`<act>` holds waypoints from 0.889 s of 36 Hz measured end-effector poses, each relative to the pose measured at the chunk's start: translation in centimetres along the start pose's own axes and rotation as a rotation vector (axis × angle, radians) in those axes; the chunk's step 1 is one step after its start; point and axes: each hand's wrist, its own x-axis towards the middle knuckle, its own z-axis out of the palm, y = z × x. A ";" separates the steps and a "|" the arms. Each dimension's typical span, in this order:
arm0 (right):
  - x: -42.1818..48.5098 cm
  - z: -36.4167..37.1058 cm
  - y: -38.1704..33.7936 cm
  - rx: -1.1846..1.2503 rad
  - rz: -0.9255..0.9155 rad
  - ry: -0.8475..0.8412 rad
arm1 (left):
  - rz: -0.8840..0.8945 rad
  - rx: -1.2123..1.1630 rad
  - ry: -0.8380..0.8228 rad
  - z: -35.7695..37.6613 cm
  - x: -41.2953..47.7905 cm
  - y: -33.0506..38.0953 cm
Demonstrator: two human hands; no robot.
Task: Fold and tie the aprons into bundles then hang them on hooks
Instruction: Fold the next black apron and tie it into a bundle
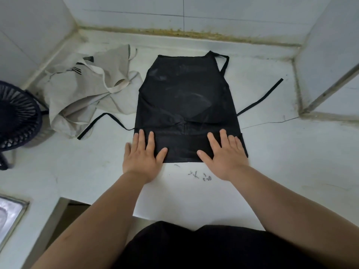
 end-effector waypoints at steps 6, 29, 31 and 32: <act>0.2 -1.3 -0.4 0.059 0.086 0.138 | 0.183 -0.084 0.310 0.0 0.0 -0.6; 3.0 -1.8 1.5 0.055 0.429 0.047 | -0.007 0.073 -0.020 -1.3 3.8 -3.0; 2.7 -2.0 1.7 0.067 0.434 0.065 | -0.022 0.103 -0.010 -1.3 3.8 -2.9; 2.5 -2.0 1.6 0.068 0.424 0.070 | -0.023 0.133 0.007 -1.6 3.7 -2.8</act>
